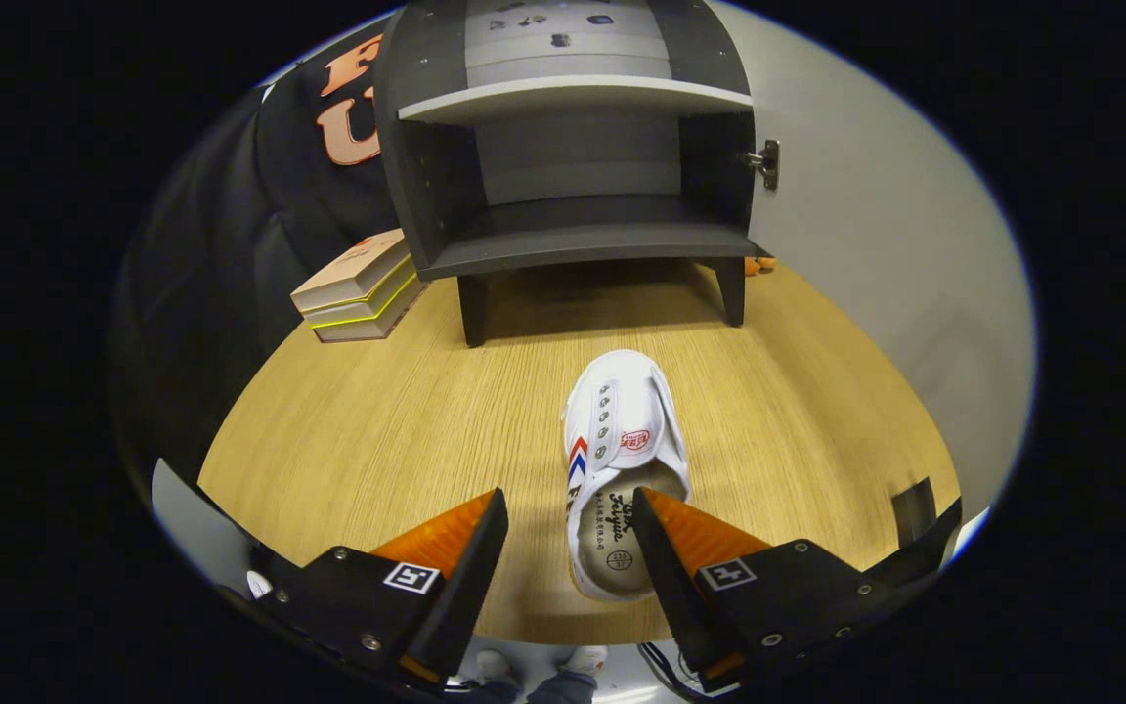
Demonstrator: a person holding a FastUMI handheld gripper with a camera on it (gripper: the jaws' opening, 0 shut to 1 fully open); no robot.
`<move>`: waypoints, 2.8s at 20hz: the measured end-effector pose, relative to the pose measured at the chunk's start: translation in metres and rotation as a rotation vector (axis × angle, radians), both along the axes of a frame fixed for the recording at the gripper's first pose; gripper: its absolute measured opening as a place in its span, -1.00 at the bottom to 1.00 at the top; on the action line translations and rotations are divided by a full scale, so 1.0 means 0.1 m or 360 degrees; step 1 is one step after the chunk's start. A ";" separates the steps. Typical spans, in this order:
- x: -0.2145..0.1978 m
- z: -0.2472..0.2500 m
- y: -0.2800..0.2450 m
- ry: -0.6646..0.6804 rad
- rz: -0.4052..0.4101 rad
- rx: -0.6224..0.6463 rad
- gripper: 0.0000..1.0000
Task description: Open the shoe cabinet door, grab the shoes and put them into the shoe cabinet, then close the shoe cabinet door.
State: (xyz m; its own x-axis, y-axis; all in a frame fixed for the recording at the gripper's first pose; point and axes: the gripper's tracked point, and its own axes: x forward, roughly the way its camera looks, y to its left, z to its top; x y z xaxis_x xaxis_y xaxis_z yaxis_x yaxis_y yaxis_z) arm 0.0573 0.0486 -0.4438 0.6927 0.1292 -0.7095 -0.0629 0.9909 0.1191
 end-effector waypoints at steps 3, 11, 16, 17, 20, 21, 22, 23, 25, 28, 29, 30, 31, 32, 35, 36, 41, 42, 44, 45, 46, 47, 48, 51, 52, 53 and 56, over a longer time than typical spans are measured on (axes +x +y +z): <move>0.06 -0.18 0.00 0.0059 0.0003 0.0018 0.52; 0.21 -0.34 0.02 0.0126 0.0001 0.0087 -0.73; 0.21 -0.29 -0.01 0.0133 0.0030 0.0076 -0.98; 0.23 -0.24 -0.04 0.0108 0.0024 0.0056 -0.98; 0.24 -0.07 -0.10 0.0071 0.0013 0.0048 -0.98; 0.23 -0.01 -0.11 0.0067 0.0020 0.0053 -0.98; 0.24 0.08 -0.13 0.0041 0.0020 0.0053 -0.98; 0.23 0.16 -0.14 0.0028 0.0021 0.0055 -0.99; 0.19 0.38 -0.12 -0.0008 0.0025 0.0079 -0.98; 0.15 0.83 -0.10 -0.0116 0.0052 0.0084 -0.98; 0.16 1.02 -0.09 -0.0160 0.0064 0.0077 -0.98; 0.20 1.22 -0.09 -0.0214 0.0072 0.0073 -0.98; 0.23 1.44 -0.08 -0.0264 0.0077 0.0079 -0.98; 0.29 1.67 -0.07 -0.0328 0.0079 0.0085 -0.98; 0.48 2.26 -0.05 -0.0479 0.0089 0.0066 -0.98; 0.55 2.43 -0.04 -0.0534 0.0106 0.0050 -0.98; 0.87 3.06 -0.06 -0.0698 0.0099 0.0024 -0.98; 0.92 3.18 -0.04 -0.0735 0.0106 0.0017 -0.98; 1.06 3.40 0.00 -0.0800 0.0132 -0.0001 -0.98; 1.15 3.49 0.01 -0.0824 0.0146 -0.0009 -0.98; 1.24 3.55 0.02 -0.0843 0.0161 -0.0019 -0.98; 1.36 3.62 0.02 -0.0866 0.0166 -0.0028 -0.98; 1.48 3.68 0.02 -0.0883 0.0173 -0.0039 -0.98; 1.93 3.74 0.01 -0.0911 0.0179 -0.0082 -0.98; 2.09 3.74 0.01 -0.0909 0.0178 -0.0090 -0.98; 2.29 3.71 0.01 -0.0907 0.0176 -0.0095 -0.98; 2.82 3.58 -0.01 -0.0869 0.0141 -0.0085 -0.98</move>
State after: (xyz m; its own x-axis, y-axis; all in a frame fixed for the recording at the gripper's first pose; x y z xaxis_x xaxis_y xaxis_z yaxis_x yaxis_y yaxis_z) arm 0.3390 0.0475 -0.0859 0.9498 0.1774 -0.2579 -0.1848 0.9828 -0.0046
